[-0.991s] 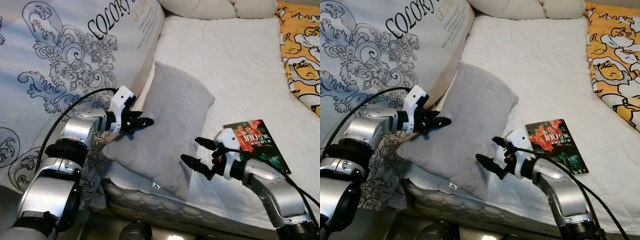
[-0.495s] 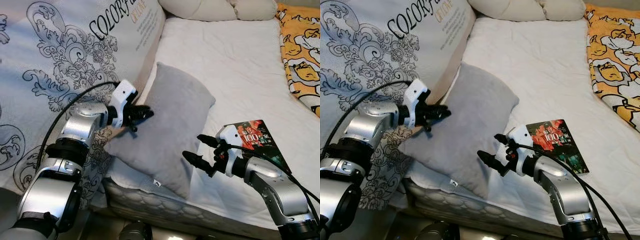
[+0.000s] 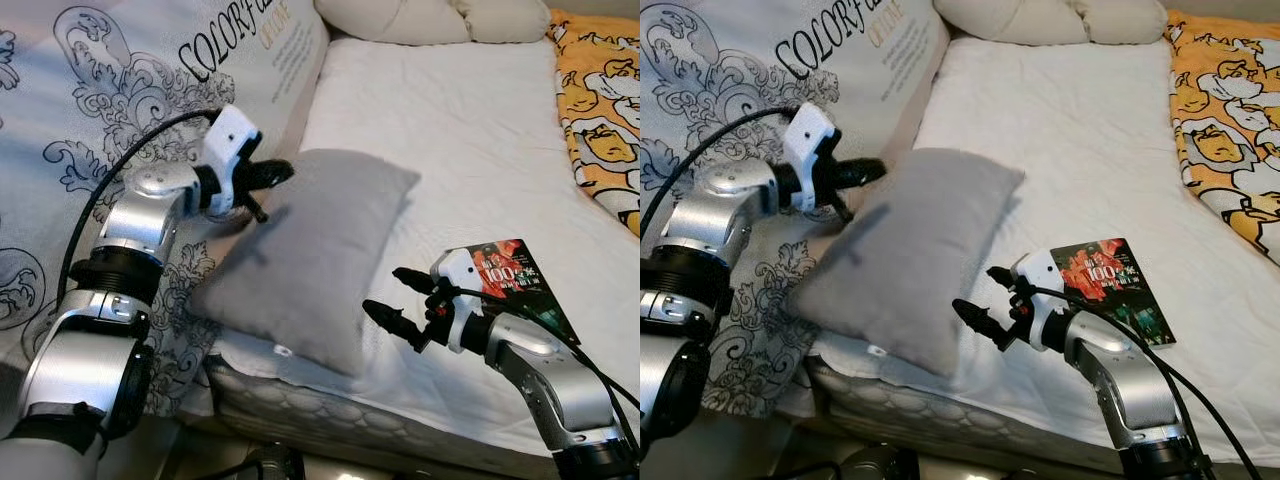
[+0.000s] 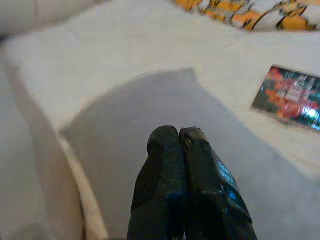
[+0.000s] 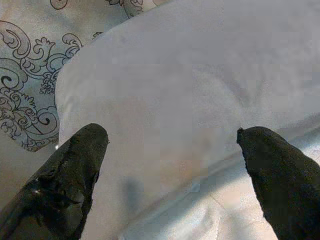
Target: Clean up the room
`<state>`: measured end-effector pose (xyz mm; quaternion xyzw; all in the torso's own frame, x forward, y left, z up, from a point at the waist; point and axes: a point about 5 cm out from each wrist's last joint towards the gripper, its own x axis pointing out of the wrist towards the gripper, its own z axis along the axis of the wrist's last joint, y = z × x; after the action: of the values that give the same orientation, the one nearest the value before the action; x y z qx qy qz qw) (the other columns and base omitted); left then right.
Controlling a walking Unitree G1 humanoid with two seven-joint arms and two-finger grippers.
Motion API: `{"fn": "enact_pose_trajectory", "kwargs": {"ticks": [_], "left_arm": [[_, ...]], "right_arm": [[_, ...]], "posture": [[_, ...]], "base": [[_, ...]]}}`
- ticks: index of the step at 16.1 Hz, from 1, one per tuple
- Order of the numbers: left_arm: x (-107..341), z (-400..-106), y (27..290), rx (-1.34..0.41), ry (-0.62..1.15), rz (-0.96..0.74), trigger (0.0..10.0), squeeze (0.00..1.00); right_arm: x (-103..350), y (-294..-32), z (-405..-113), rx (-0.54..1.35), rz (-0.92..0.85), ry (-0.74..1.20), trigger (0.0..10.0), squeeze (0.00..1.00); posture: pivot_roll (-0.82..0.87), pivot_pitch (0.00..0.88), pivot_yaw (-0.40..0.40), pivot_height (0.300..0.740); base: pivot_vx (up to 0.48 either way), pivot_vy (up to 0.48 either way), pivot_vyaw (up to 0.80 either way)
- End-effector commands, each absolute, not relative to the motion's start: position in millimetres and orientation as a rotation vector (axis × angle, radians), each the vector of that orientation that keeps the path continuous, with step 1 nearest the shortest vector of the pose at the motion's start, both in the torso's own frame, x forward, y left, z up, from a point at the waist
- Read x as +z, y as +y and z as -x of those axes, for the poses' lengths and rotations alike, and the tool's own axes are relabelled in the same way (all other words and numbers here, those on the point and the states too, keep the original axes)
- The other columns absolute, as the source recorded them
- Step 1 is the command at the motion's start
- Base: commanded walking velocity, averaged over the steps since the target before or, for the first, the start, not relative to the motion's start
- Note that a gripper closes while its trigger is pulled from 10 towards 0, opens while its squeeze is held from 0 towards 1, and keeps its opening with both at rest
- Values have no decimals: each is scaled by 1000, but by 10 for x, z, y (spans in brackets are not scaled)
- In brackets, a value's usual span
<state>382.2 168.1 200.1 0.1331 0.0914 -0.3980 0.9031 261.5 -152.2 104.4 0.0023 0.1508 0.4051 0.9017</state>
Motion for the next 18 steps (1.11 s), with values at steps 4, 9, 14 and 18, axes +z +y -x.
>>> {"fn": "enact_pose_trajectory", "kwargs": {"ticks": [4,9,14,18], "left_arm": [[1776,-3800,1913,-684,235,-225,10000,1000],[1786,-3738,2049,-681,174,-162,10000,1000],[1773,-3724,2065,-690,173,-64,10000,1000],[1723,-3712,2029,-742,223,15,10000,1000]], "right_arm": [[1192,-1227,-2861,775,-57,191,10000,0],[1212,-827,-3423,659,-58,192,10000,0],[985,-621,-3498,658,45,273,10000,0],[689,-902,-3352,641,78,331,10000,0]], "posture": [[32,22,96,740],[50,12,65,740],[48,8,53,740],[36,4,51,740]], "base": [[0,0,0],[0,0,0],[0,0,0],[0,0,0]]}}
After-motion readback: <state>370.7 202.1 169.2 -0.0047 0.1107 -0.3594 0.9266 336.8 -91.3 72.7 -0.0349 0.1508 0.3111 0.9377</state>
